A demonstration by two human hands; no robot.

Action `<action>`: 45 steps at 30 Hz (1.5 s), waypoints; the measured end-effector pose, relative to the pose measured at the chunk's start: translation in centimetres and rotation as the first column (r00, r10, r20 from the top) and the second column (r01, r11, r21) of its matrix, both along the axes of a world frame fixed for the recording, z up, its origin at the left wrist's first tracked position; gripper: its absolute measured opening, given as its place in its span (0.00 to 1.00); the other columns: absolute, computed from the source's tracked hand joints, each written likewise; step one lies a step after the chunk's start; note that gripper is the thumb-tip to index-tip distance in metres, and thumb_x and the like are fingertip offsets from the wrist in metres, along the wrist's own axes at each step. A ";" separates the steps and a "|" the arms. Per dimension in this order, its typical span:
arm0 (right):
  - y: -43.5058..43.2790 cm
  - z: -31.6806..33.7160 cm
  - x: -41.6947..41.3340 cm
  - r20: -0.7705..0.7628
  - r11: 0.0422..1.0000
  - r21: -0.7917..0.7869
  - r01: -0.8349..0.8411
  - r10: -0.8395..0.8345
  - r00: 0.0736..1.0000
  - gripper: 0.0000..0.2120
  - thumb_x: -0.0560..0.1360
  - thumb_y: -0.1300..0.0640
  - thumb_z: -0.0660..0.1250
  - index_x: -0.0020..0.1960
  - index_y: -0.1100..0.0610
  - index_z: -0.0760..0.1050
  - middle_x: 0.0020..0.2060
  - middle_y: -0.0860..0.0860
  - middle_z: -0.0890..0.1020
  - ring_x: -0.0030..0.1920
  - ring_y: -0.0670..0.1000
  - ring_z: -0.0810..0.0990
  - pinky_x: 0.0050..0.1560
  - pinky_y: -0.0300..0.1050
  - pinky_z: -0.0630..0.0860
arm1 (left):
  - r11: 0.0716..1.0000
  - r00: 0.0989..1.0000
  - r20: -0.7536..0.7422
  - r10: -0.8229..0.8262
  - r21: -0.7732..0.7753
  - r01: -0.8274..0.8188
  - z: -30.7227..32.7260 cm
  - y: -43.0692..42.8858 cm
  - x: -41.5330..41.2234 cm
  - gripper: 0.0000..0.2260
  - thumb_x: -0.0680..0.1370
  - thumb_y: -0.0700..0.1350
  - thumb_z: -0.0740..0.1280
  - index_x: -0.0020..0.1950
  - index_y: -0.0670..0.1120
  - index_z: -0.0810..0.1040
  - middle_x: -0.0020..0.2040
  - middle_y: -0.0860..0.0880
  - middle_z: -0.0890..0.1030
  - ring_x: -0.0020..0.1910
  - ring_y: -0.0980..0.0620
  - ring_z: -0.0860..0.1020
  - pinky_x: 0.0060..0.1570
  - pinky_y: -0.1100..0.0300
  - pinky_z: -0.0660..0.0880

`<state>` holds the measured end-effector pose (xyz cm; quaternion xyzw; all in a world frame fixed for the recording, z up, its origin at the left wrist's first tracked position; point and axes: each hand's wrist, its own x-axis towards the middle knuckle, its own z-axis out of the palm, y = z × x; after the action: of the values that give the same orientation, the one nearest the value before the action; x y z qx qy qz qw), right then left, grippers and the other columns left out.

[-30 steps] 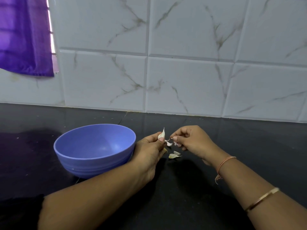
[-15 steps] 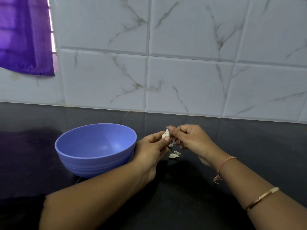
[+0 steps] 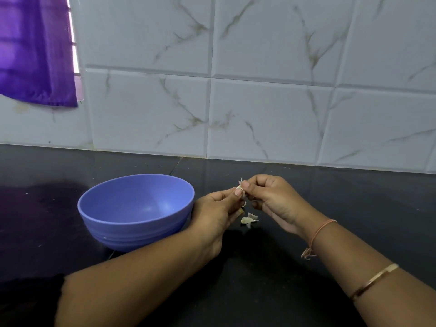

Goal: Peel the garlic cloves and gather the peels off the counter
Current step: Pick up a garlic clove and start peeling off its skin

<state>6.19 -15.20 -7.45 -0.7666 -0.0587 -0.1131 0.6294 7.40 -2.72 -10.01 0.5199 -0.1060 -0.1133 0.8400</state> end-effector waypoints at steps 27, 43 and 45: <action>2.1 -0.2 -0.3 0.029 0.941 -0.246 0.231 -0.231 0.973 0.15 0.81 0.55 0.51 0.38 0.56 0.65 0.33 0.51 0.69 0.33 0.47 0.66 0.24 0.33 0.67 | 0.999 0.999 -0.003 0.036 -0.024 -0.036 0.0 -0.2 -0.2 0.05 0.76 0.41 0.66 0.44 0.43 0.82 0.41 0.47 0.85 0.44 0.54 0.82 0.48 0.63 0.78; 1.0 0.4 -0.6 -0.047 0.999 0.049 -0.011 0.013 0.999 0.10 0.74 0.54 0.67 0.36 0.57 0.76 0.28 0.49 0.74 0.28 0.43 0.67 0.30 0.36 0.63 | 0.999 0.999 0.028 0.043 -0.011 -0.042 0.2 -0.2 -0.5 0.12 0.71 0.36 0.71 0.54 0.42 0.77 0.47 0.45 0.84 0.48 0.51 0.82 0.46 0.64 0.77; 0.9 0.3 -0.6 -0.060 0.997 0.077 -0.006 0.010 0.998 0.10 0.74 0.56 0.67 0.35 0.57 0.76 0.29 0.51 0.75 0.29 0.44 0.68 0.30 0.36 0.64 | 0.999 0.999 0.042 0.027 0.019 -0.027 0.1 -0.2 -0.5 0.10 0.72 0.37 0.70 0.52 0.42 0.79 0.46 0.45 0.84 0.48 0.52 0.82 0.46 0.65 0.78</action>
<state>5.63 -14.34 -7.11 -0.7448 -0.0383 -0.0895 0.6601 6.89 -2.91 -9.87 0.5316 -0.1154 -0.0921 0.8340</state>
